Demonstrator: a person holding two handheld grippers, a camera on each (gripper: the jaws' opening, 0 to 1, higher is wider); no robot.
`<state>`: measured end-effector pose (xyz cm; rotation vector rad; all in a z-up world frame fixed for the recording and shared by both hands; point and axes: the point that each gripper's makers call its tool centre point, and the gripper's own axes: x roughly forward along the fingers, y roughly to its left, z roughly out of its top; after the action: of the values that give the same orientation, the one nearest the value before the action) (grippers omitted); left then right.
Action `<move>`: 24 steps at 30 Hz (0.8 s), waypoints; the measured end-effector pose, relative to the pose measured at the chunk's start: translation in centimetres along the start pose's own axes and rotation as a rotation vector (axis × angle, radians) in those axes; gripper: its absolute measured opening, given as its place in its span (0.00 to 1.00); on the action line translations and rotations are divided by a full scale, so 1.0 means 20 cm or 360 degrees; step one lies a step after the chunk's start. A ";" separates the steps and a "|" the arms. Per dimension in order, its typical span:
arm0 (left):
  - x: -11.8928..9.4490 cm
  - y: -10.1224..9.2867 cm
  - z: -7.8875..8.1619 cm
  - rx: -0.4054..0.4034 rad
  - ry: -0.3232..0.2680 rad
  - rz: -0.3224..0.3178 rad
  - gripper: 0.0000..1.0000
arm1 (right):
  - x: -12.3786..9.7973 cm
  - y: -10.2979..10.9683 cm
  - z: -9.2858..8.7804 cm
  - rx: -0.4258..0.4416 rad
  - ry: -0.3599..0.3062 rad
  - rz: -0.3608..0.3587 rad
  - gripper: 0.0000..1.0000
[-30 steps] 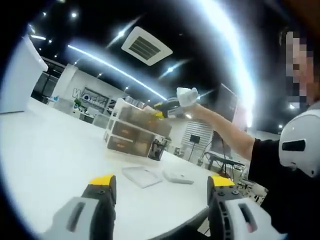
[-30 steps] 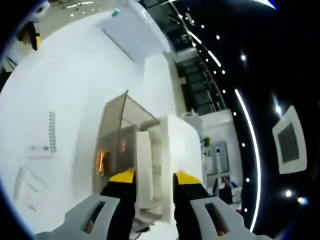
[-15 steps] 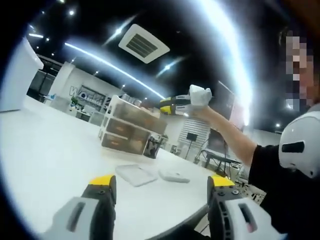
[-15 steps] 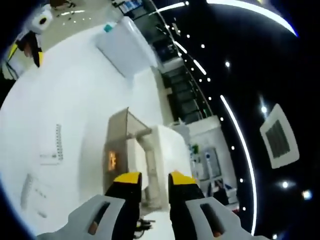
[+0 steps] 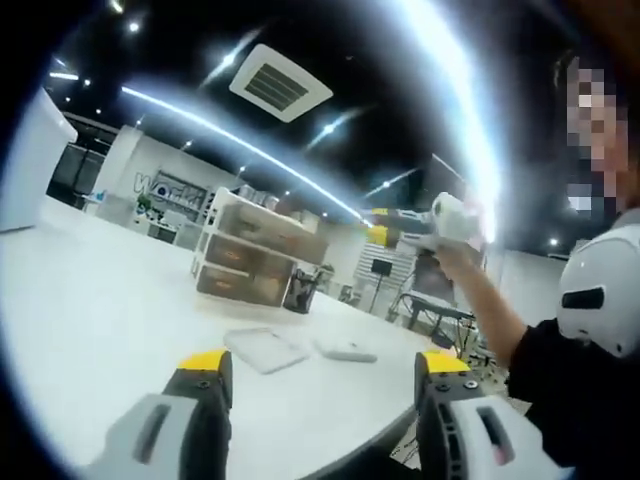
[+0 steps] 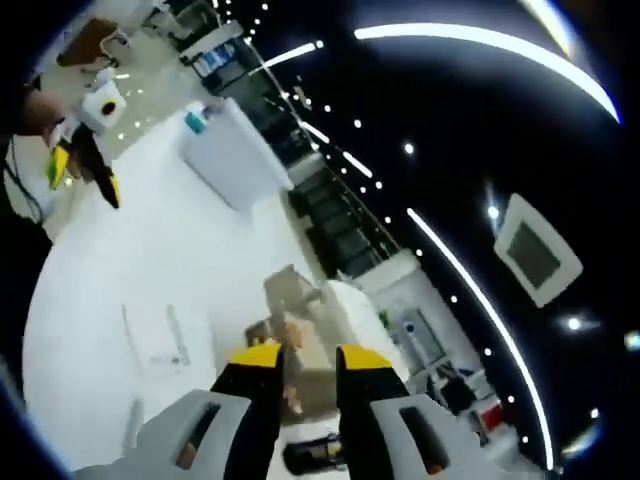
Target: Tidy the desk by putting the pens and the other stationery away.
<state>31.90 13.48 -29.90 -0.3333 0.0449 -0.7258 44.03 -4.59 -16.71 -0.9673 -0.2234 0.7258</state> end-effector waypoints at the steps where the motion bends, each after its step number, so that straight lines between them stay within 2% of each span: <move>1: 0.00 0.00 0.00 0.0003 0.0002 0.0003 0.74 | -0.04 0.06 -0.03 0.0054 -0.0003 0.0003 0.19; 4: 0.01 0.01 0.00 0.0010 0.0006 0.0008 0.74 | -0.15 0.20 -0.10 0.0194 -0.0001 -0.0016 0.21; 8: 0.00 0.02 -0.01 0.0020 0.0014 0.0021 0.74 | -0.25 0.32 -0.19 0.0357 0.0020 -0.0045 0.23; 14: -0.01 0.04 -0.01 0.0043 0.0024 0.0045 0.75 | -0.38 0.49 -0.32 0.0675 0.0026 -0.0081 0.28; 18: -0.02 0.05 -0.02 0.0094 0.0052 0.0058 0.76 | -0.46 0.56 -0.37 0.0887 0.0015 -0.0136 0.35; 24: -0.03 0.07 -0.01 0.0170 0.0076 0.0088 0.77 | -0.55 0.62 -0.40 0.1186 -0.0058 -0.0174 0.43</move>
<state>32.24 14.77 -30.59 -0.2118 0.0602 -0.6785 34.01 -12.64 -29.82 -0.2305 -0.0253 0.6512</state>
